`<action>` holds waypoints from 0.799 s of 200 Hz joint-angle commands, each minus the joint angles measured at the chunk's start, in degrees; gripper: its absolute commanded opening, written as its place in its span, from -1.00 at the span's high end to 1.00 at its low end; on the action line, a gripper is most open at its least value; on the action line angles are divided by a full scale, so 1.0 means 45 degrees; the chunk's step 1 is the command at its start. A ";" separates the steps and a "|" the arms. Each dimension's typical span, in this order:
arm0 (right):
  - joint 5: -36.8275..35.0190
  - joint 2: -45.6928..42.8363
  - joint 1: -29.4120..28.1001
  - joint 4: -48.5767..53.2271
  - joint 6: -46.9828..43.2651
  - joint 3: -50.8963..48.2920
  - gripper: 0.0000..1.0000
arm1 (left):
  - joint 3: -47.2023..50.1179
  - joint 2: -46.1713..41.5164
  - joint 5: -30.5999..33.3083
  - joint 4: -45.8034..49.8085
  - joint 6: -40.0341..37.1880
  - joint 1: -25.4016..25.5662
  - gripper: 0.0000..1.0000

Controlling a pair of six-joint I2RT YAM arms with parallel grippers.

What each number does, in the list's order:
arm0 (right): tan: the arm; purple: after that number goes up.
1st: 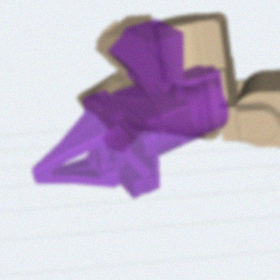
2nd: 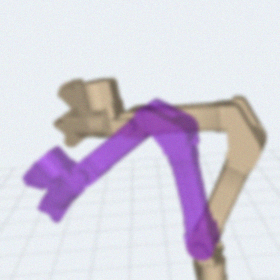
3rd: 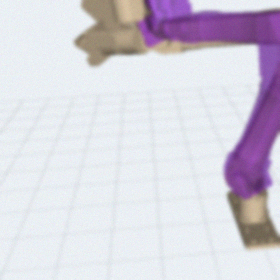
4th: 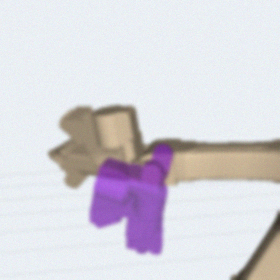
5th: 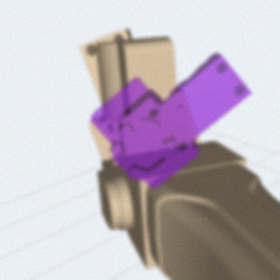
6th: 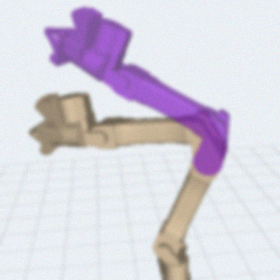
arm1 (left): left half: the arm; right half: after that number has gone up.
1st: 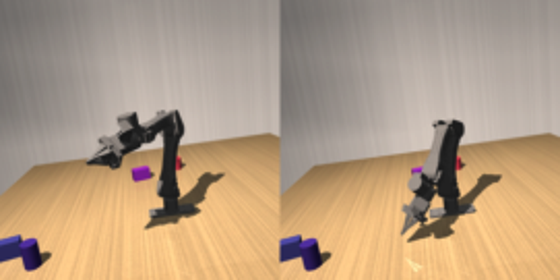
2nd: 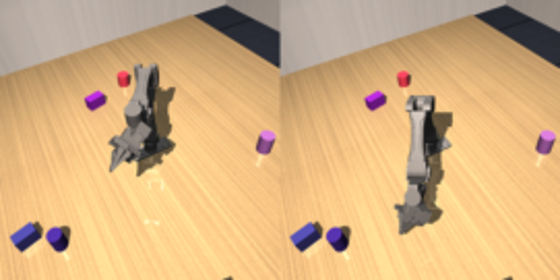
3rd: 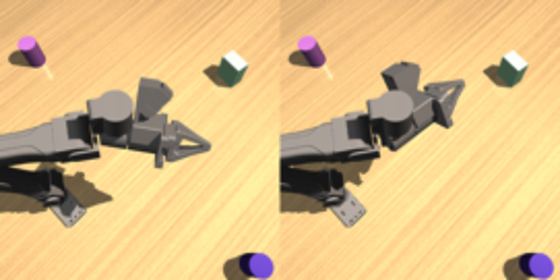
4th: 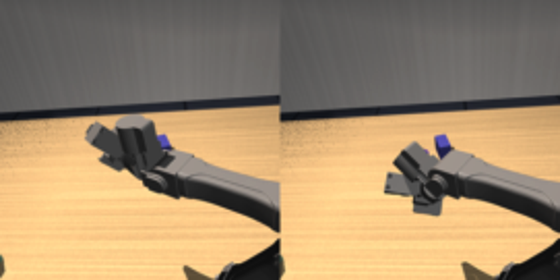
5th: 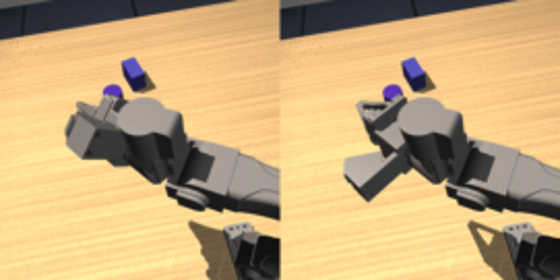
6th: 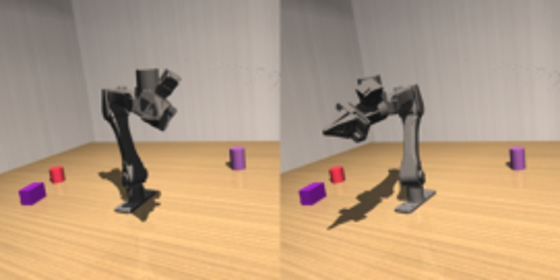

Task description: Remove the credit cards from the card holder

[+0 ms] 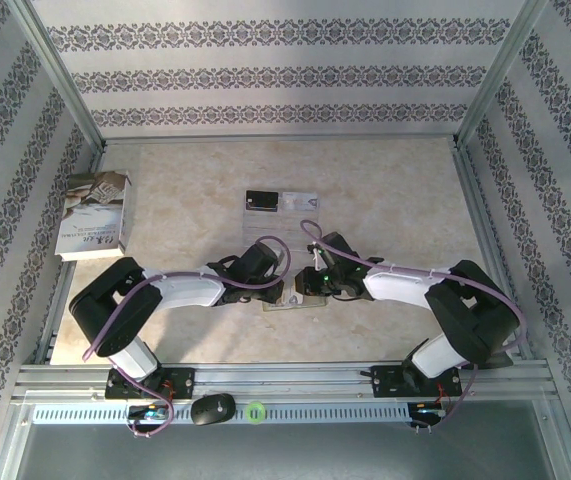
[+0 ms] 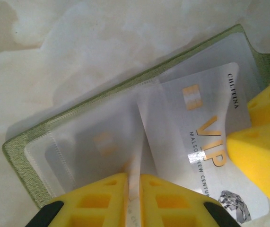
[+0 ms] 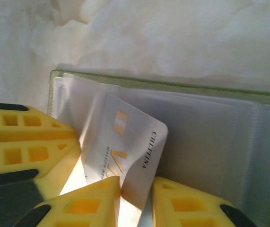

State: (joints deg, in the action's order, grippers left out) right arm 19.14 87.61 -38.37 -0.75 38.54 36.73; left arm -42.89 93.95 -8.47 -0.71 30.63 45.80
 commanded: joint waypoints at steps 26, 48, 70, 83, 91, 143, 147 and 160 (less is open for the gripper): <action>0.0253 0.0406 0.0142 -0.0384 -0.0090 0.0254 0.88 | -0.0039 0.0387 -0.0171 0.0520 -0.0118 0.0137 0.67; -0.0425 -0.0440 0.0395 0.0310 -0.0429 0.0138 0.94 | 0.0205 -0.0144 0.0026 0.0705 -0.0186 -0.0037 0.65; -0.1083 -0.1698 0.0770 0.1306 -0.1266 0.0148 1.00 | 0.0319 -0.0554 -0.0127 0.0758 -0.0335 -0.0292 0.59; -0.1138 -0.2460 0.0939 0.1526 -0.1964 0.0190 1.00 | 0.0185 -0.0604 -0.0294 0.0755 -0.0453 -0.0349 0.54; -0.0908 -0.2867 0.0987 0.1650 -0.2511 0.0357 1.00 | 0.0021 -0.0641 -0.0419 0.0797 -0.0481 -0.0373 0.49; -0.1479 -0.3314 0.1007 0.4477 -0.7885 0.4045 1.00 | -0.0108 -0.3235 -0.1153 0.1429 -0.0277 -0.1190 0.07; -0.1567 -0.3193 0.1025 0.4708 -0.8365 0.4388 1.00 | -0.0043 -0.3484 -0.1221 0.1491 -0.0248 -0.1300 0.03; -0.1919 -0.2771 0.1097 0.5432 -0.9722 0.5452 1.00 | 0.0292 -0.4239 -0.1407 0.1646 -0.0125 -0.1622 -0.26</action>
State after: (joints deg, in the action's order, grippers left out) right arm 14.74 73.23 -33.87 15.70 11.20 53.34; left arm -42.50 80.55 -12.51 3.40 29.89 41.25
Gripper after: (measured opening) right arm 0.050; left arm 0.514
